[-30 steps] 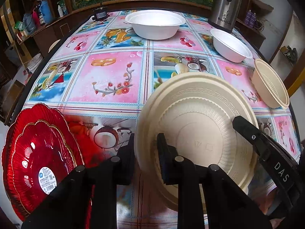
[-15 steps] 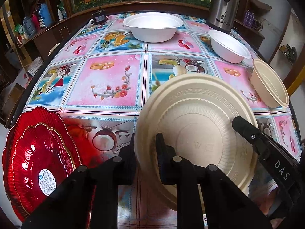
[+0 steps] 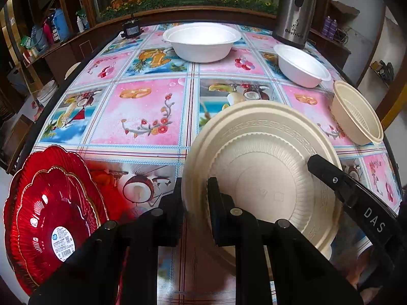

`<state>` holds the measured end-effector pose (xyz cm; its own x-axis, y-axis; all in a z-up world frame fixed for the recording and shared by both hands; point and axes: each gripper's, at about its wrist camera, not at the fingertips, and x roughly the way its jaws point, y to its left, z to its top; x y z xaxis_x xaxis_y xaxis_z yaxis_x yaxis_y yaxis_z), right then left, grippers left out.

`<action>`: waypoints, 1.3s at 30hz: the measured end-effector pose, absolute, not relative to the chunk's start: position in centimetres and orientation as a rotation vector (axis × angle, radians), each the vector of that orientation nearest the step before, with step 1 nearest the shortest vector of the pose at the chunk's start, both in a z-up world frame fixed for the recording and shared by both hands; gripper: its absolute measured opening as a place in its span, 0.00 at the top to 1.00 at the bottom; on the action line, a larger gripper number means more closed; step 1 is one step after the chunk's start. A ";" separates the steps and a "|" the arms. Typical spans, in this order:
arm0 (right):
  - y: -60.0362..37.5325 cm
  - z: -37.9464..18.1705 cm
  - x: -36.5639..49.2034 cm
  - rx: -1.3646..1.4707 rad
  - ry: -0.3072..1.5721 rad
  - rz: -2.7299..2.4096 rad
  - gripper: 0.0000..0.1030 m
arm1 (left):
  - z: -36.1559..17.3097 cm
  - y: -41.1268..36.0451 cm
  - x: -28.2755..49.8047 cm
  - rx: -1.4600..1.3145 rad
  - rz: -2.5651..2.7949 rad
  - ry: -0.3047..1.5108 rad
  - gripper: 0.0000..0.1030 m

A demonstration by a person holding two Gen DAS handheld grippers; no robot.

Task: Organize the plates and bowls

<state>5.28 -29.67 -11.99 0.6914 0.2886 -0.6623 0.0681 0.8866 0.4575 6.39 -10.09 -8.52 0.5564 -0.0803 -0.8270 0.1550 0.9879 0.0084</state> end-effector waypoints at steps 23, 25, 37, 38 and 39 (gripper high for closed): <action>-30.2 -11.5 4.5 0.500 0.761 0.141 0.90 | -7.2 -10.4 5.7 0.107 -0.131 0.879 0.85; -30.3 -11.5 4.5 0.502 0.762 0.142 0.90 | -7.1 -10.5 5.6 0.111 -0.129 0.875 0.85; -30.5 -11.5 4.5 0.504 0.760 0.143 0.90 | -7.1 -10.6 5.6 0.122 -0.111 0.870 0.85; -30.5 -11.6 4.5 0.505 0.761 0.143 0.90 | -7.1 -10.6 5.6 0.121 -0.110 0.871 0.85; -30.5 -11.5 4.5 0.505 0.760 0.144 0.90 | -7.1 -10.6 5.6 0.120 -0.108 0.870 0.85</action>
